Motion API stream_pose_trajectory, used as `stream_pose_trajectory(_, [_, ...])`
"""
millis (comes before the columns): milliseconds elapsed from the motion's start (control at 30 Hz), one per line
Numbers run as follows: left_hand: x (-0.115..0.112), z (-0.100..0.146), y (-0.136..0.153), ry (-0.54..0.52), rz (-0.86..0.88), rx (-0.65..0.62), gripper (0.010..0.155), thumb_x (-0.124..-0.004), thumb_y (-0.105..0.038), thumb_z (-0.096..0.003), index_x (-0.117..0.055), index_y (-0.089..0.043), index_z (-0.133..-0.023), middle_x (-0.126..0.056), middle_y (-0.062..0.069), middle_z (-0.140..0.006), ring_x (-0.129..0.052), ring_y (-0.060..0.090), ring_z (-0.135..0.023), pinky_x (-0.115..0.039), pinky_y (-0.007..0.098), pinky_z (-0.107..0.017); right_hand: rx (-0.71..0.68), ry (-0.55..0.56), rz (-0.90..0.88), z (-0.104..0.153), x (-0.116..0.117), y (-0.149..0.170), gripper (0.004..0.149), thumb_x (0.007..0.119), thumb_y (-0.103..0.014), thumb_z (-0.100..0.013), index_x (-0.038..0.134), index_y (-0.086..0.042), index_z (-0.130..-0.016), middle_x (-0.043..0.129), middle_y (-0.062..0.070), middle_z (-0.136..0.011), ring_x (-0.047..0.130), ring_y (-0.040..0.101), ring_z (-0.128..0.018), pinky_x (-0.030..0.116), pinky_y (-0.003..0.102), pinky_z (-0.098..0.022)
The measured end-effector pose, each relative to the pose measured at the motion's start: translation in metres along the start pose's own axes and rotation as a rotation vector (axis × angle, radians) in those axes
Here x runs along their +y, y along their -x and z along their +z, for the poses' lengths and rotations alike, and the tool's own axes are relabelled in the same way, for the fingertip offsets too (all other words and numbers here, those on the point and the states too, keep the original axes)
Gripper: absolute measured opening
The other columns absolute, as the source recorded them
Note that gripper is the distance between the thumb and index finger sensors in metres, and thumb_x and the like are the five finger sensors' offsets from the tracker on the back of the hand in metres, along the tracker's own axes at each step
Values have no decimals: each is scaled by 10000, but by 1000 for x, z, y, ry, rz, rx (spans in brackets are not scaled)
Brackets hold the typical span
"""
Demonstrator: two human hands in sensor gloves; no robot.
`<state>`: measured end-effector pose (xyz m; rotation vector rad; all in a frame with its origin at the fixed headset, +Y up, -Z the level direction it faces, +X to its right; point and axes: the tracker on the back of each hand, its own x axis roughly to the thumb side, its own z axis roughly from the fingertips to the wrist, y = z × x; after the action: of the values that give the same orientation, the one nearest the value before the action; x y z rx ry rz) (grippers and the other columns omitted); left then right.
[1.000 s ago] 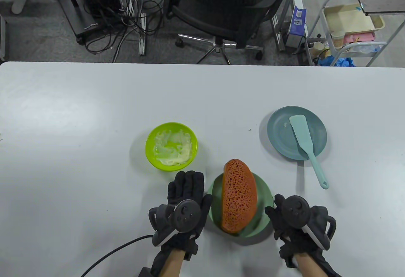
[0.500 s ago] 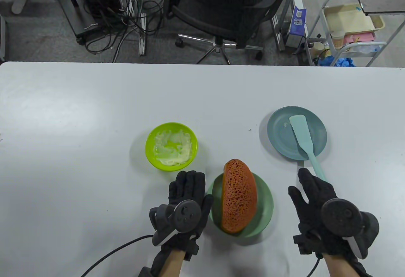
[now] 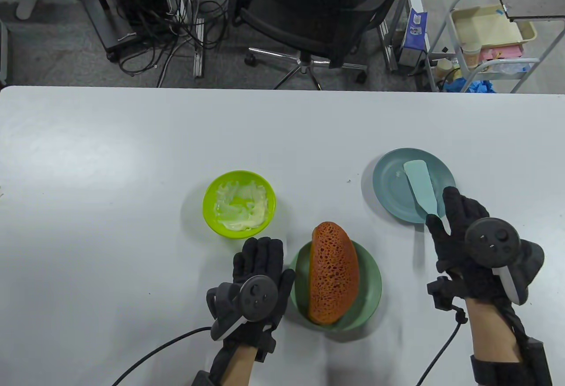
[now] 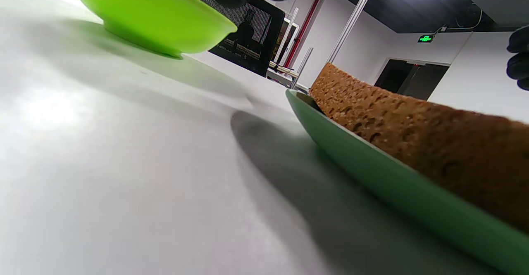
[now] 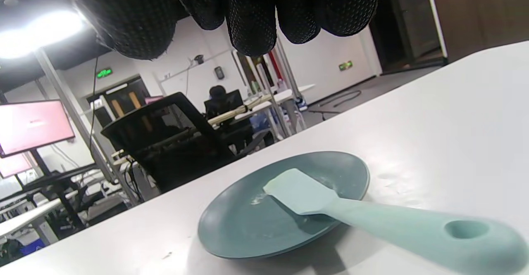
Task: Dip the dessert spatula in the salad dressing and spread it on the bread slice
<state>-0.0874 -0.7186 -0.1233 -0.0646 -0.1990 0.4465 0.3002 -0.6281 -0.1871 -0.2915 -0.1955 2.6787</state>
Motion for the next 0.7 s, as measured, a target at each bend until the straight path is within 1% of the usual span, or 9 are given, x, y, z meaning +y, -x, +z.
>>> stream_pose_trajectory(133, [2,-1,3,-14,23,9,692,-542,-509,-552,-415,-150,-1130,-432,167,-1179,-348,468,-1091,-337,602,-748,-12,-35,-26,-11,8,18,622,808,-422,-470,547,-309,-1023,647,42,-1059,625,326,-1010,620,466,-789])
stream_pose_trajectory(267, [3,-1,4,-8,18,13,693,-542,-508,-554,-416,-146,-1131,-433,166,-1180,-348,469,-1091,-337,603,-747,16,-71,7,-19,18,37,602,811,-372,-478,549,-325,-1018,637,32,-1063,629,317,-1005,631,460,-782])
stream_pose_trajectory(367, [3,-1,4,-4,16,16,691,-542,-507,-554,-419,-147,-1130,-435,169,-1179,-349,467,-1090,-338,602,-747,39,-103,17,-24,24,53,570,802,-288,-493,564,-341,-1009,613,21,-1075,629,307,-1009,645,460,-773])
stream_pose_trajectory(467, [3,-1,5,-3,20,16,696,-547,-512,-553,-418,-146,-1131,-434,168,-1179,-347,469,-1091,-338,602,-747,20,-118,-3,-27,26,67,564,788,-192,-500,573,-335,-1001,607,23,-1070,676,310,-979,701,445,-745])
stream_pose_trajectory(533, [2,-2,4,-1,15,17,696,-545,-510,-554,-416,-144,-1132,-432,168,-1180,-348,468,-1090,-337,602,-747,32,-124,24,-27,27,77,584,803,-151,-491,579,-341,-996,604,13,-1071,685,304,-976,710,446,-741])
stream_pose_trajectory(600, [2,-2,4,4,6,17,695,-545,-511,-554,-418,-144,-1131,-435,167,-1179,-348,468,-1091,-338,602,-747,41,-154,46,-28,30,86,618,829,-119,-478,579,-352,-992,593,0,-1076,704,292,-969,721,441,-737])
stream_pose_trajectory(667, [1,-3,3,9,2,17,696,-546,-512,-554,-417,-145,-1131,-435,168,-1179,-350,467,-1091,-337,602,-748,45,-185,43,-27,35,93,637,840,-104,-472,573,-358,-991,578,-7,-1082,706,284,-970,722,444,-736])
stream_pose_trajectory(700, [1,-3,4,9,1,18,695,-547,-513,-553,-420,-148,-1130,-436,166,-1179,-352,466,-1091,-339,601,-748,33,-198,28,-26,38,96,645,843,-95,-470,569,-359,-991,573,-7,-1082,723,276,-962,732,423,-743])
